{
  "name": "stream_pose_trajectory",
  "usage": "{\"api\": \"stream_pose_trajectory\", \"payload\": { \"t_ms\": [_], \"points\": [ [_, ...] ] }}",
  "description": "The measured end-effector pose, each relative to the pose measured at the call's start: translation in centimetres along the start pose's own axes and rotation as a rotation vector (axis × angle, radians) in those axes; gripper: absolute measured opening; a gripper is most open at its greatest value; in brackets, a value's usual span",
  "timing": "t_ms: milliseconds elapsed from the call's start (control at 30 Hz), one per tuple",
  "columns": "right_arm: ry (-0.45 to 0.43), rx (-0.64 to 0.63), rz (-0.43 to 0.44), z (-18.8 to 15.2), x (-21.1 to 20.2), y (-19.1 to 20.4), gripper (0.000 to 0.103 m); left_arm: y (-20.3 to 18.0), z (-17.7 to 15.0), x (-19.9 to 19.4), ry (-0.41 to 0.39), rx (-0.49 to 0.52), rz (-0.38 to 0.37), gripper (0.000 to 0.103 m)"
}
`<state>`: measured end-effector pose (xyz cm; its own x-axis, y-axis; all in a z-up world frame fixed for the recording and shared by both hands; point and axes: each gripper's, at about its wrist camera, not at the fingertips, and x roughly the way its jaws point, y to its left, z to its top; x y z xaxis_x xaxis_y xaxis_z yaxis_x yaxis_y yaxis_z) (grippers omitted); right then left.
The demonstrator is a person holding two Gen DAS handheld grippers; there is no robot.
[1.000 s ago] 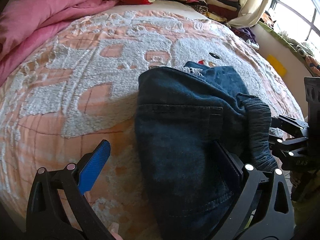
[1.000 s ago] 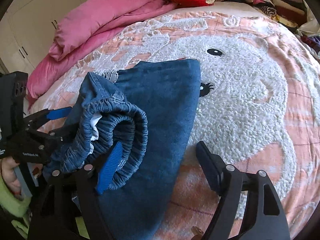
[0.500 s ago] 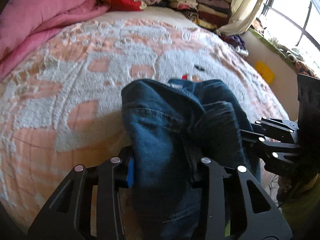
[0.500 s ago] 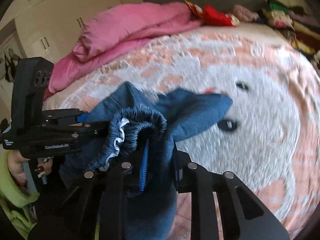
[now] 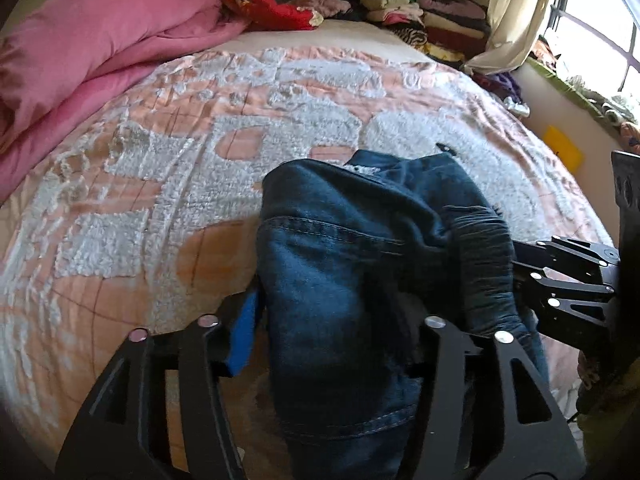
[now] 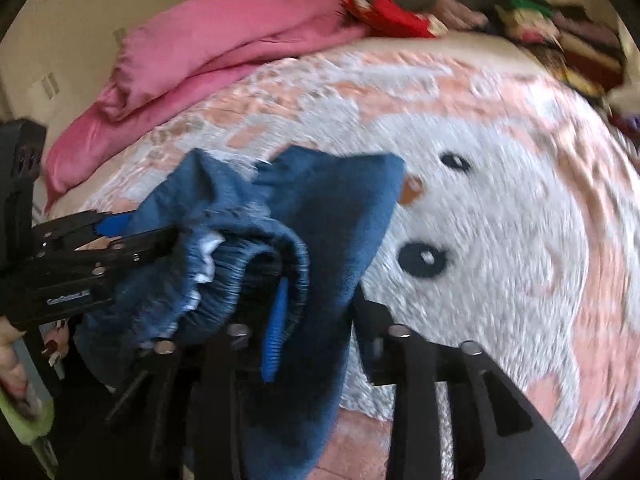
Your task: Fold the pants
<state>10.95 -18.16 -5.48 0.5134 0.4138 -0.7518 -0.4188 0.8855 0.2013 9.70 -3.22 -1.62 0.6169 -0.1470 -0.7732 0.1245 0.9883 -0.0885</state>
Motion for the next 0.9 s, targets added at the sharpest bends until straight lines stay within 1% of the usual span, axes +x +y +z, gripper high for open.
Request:
{"api": "stream_pose_trajectory", "payload": {
  "t_ms": [67,133,167,200,233,267,300,333,367,400,433,533,633,767,900],
  "points": [
    [0.0,0.02,-0.008,-0.3,0.0,-0.3,0.045,0.3,-0.1,0.2,0.004,-0.01,-0.003,0.052],
    [-0.001,0.017,-0.02,-0.4,-0.2,-0.1,0.047,0.4,-0.1,0.0,0.003,-0.019,-0.006,0.054],
    [-0.007,0.011,-0.031,-0.4,-0.6,0.1,0.051,0.4,-0.2,-0.3,-0.001,-0.02,-0.005,0.055],
    [-0.02,0.005,-0.04,-0.5,-1.2,0.3,0.054,0.4,-0.2,-0.6,-0.006,-0.022,-0.006,0.061],
    [-0.036,0.001,-0.044,-0.6,-1.9,0.6,0.064,0.4,-0.2,-1.2,-0.021,-0.029,-0.014,0.073],
    [-0.072,-0.008,-0.051,-0.6,-3.1,0.9,0.077,0.5,-0.3,-2.0,-0.041,-0.035,-0.026,0.078],
    [-0.102,-0.014,-0.057,-0.5,-4.0,1.2,0.082,0.5,-0.4,-2.6,-0.055,-0.035,-0.028,0.084],
    [-0.131,-0.023,-0.064,-0.5,-4.9,1.4,0.088,0.4,-0.5,-3.2,-0.067,-0.033,-0.022,0.087],
    [-0.167,-0.039,-0.077,-0.7,-6.3,1.9,0.092,0.4,-0.5,-3.8,-0.077,-0.031,-0.016,0.088],
    [-0.184,-0.05,-0.084,-0.7,-7.0,2.1,0.094,0.4,-0.6,-4.7,-0.09,-0.033,-0.016,0.093],
    [-0.211,-0.069,-0.098,-0.9,-8.2,2.6,0.096,0.5,-0.7,-5.4,-0.105,-0.038,-0.021,0.093],
    [-0.258,-0.105,-0.124,-1.3,-10.3,3.4,0.098,0.7,-1.0,-7.5,-0.142,-0.052,-0.021,0.093],
    [-0.294,-0.132,-0.152,-2.0,-12.4,4.2,0.098,0.7,-1.4,-9.2,-0.154,-0.049,-0.012,0.093],
    [-0.309,-0.136,-0.173,-2.8,-13.8,5.0,0.098,0.8,-2.4,-10.9,-0.157,-0.045,0.011,0.093],
    [-0.288,-0.108,-0.174,-3.9,-14.3,5.0,0.098,0.8,-3.6,-11.8,-0.145,-0.046,0.021,0.093]
  ]
}}
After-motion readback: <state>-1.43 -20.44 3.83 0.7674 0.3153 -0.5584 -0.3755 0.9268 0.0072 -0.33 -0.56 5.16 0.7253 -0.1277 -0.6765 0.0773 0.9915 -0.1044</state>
